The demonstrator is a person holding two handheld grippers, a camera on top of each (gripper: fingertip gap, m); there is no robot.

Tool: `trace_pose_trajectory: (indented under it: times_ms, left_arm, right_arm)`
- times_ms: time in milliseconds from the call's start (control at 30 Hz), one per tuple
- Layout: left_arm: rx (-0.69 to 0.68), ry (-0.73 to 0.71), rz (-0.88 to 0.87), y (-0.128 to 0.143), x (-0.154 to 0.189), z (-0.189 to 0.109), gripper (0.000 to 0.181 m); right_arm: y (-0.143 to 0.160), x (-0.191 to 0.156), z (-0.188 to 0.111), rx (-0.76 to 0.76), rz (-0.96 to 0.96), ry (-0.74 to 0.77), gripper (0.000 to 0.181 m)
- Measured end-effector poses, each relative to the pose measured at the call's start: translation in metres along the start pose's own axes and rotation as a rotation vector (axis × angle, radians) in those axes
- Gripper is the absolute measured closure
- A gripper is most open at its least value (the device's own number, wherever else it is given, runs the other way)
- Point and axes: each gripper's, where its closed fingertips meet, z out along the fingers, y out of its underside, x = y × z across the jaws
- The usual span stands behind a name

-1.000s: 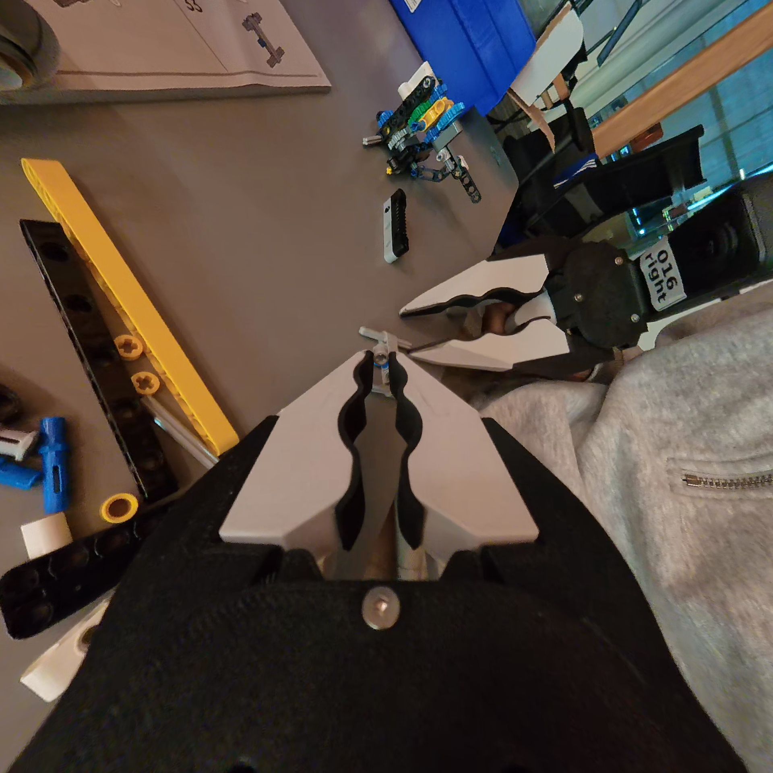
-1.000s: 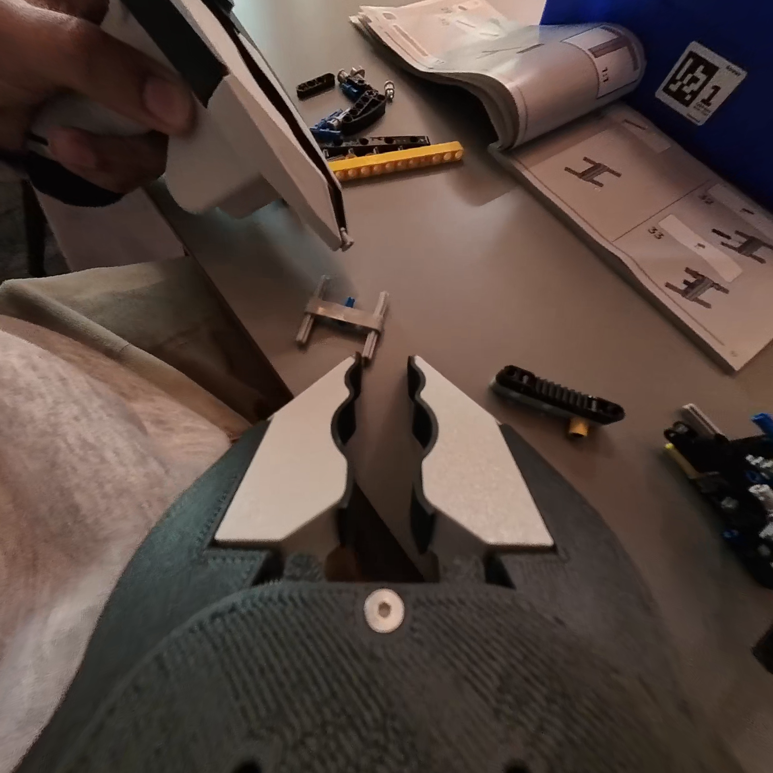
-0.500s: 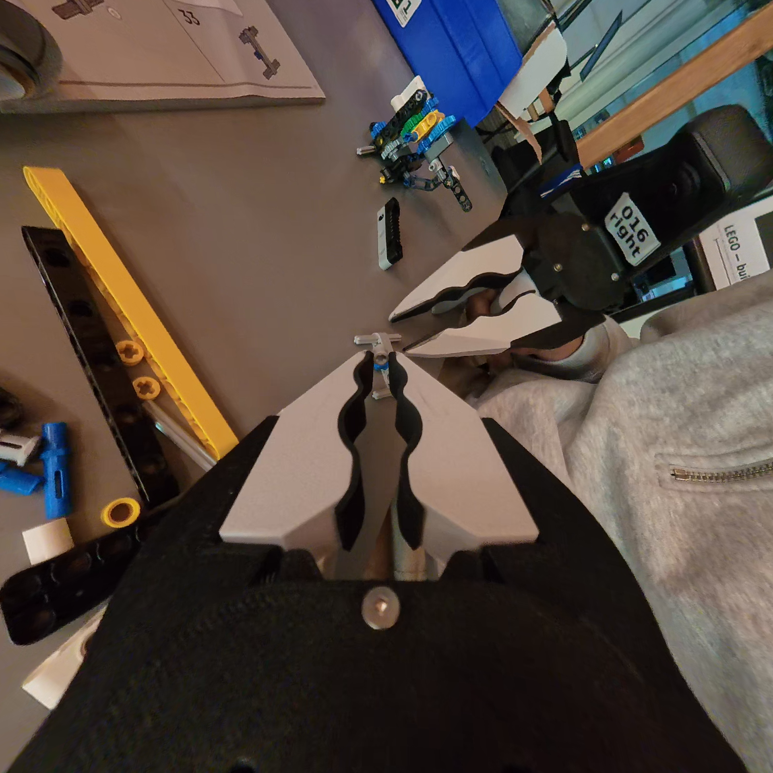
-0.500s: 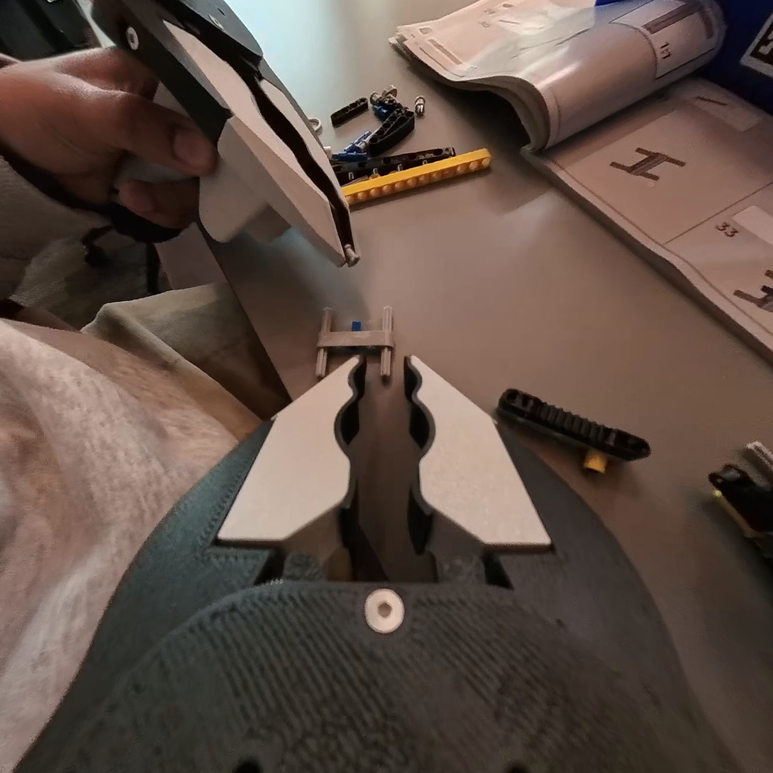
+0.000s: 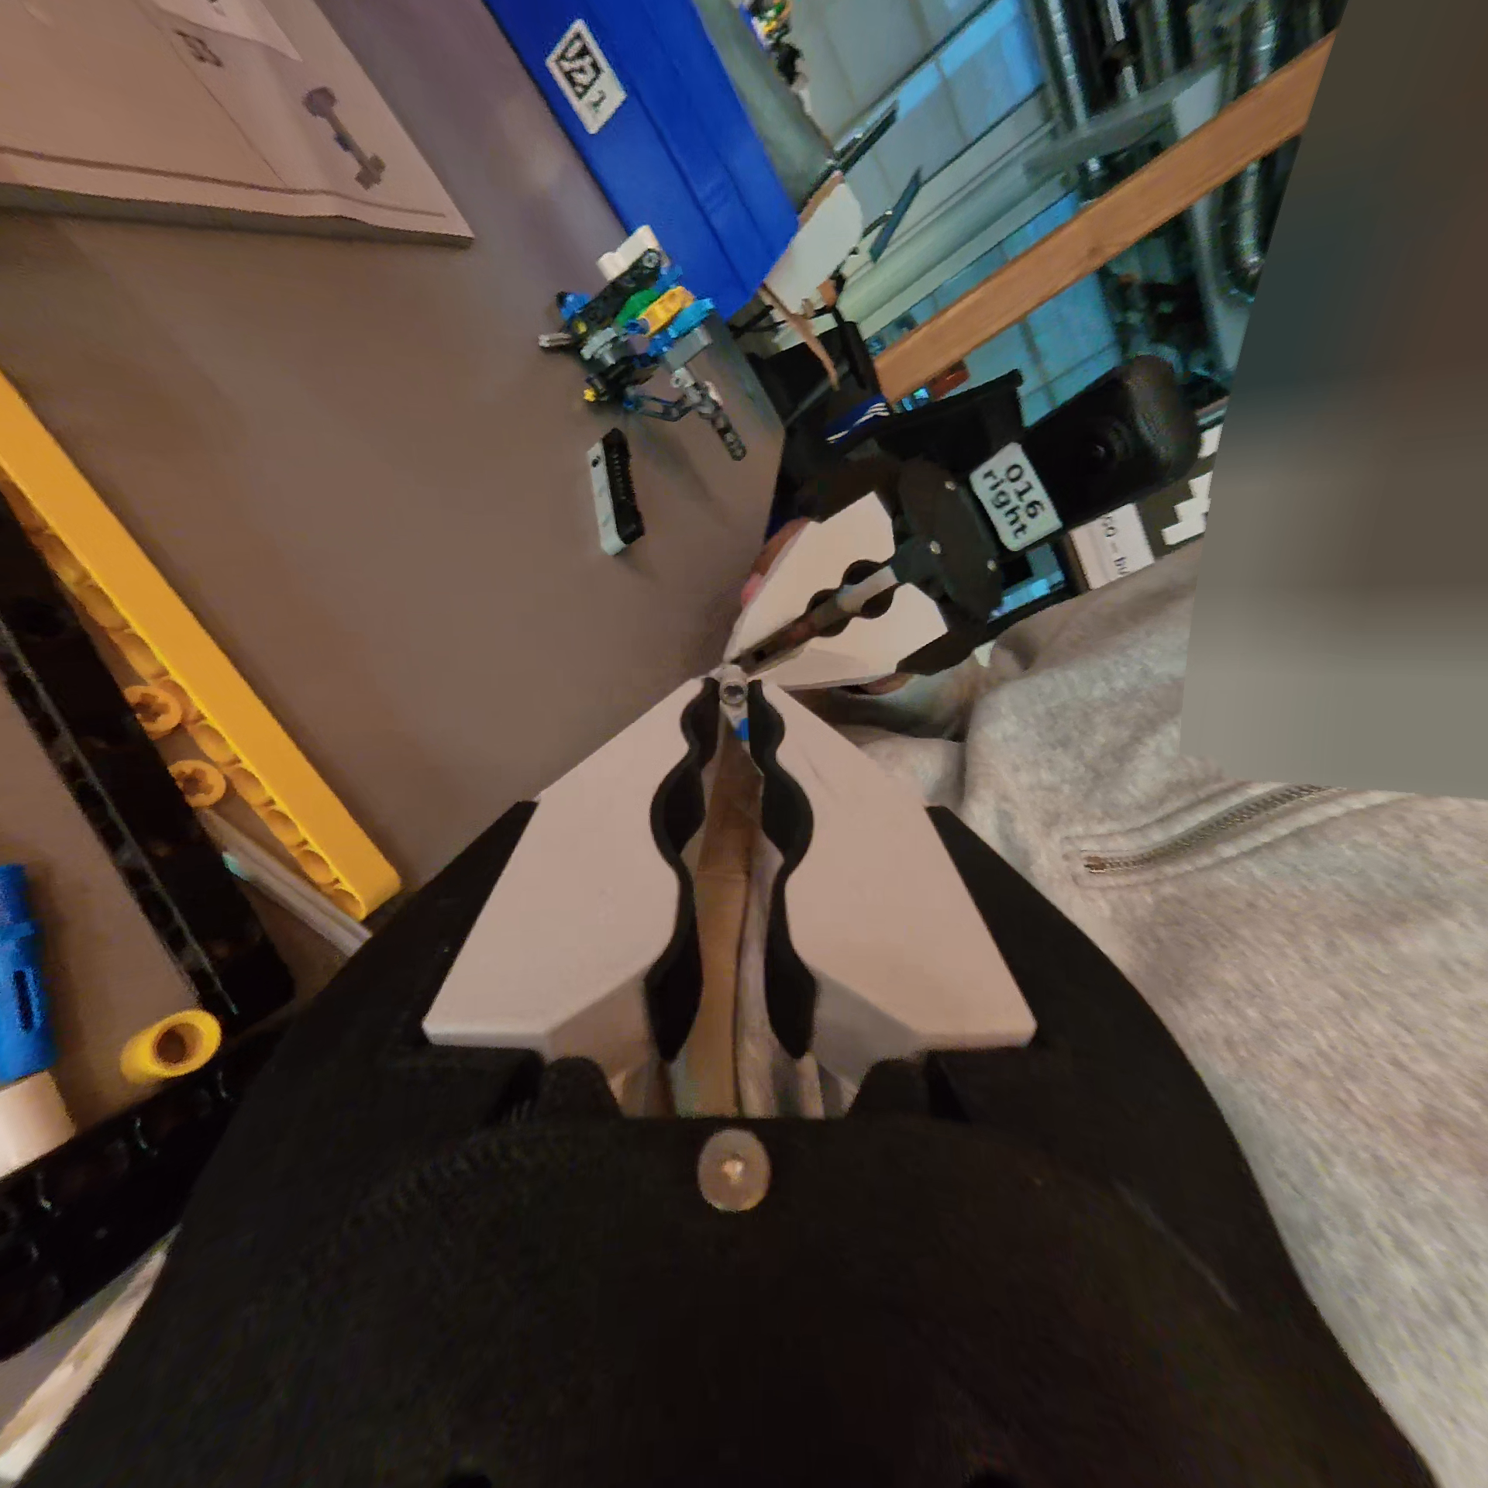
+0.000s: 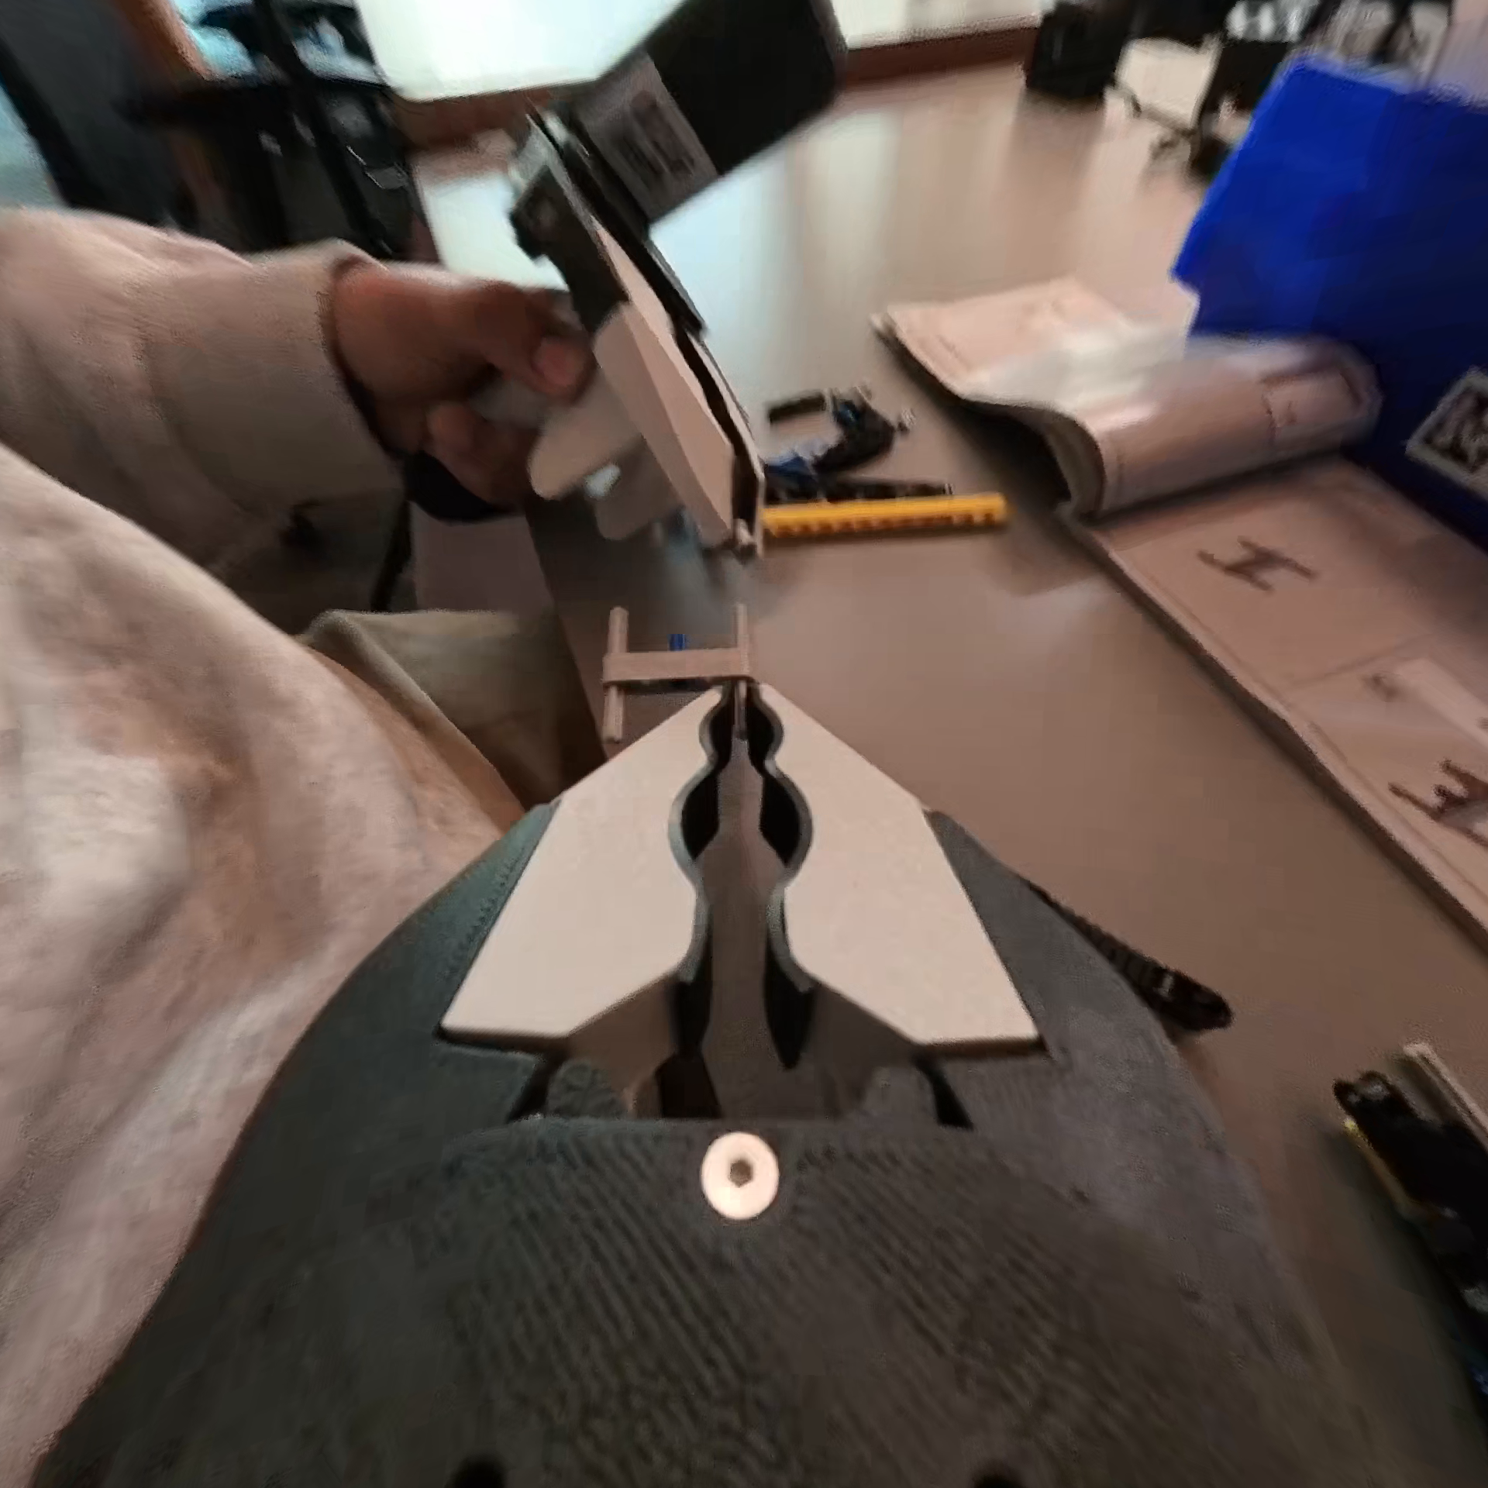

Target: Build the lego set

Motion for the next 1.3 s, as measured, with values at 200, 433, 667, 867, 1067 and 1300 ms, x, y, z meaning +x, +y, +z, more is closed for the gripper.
trace_pose_trajectory:
  times_ms: [200,433,667,867,1067,1300]
  left_arm:
    - [0.028,0.199,-0.036,-0.004,0.024,-0.006,0.177]
    - [0.015,0.265,-0.053,-0.002,0.034,-0.002,0.177]
    - [0.008,0.234,-0.051,-0.001,0.03,0.0,0.177]
    - [0.011,0.143,-0.031,-0.002,0.018,0.001,0.177]
    - [0.0,0.054,-0.003,-0.002,0.012,0.009,0.177]
    - [-0.064,0.016,0.033,0.007,0.012,0.028,0.177]
  right_arm:
    - [-0.027,-0.004,-0.013,0.133,-0.12,0.028,0.18]
    - [-0.035,-0.012,-0.016,0.179,-0.127,0.005,0.18]
    - [-0.034,-0.008,-0.015,0.168,-0.123,0.025,0.181]
    - [-0.012,0.016,-0.013,0.02,-0.073,0.124,0.181]
    - [0.018,0.031,-0.03,-0.097,0.06,0.248,0.173]
    - [0.046,0.031,-0.021,-0.176,0.173,0.355,0.153]
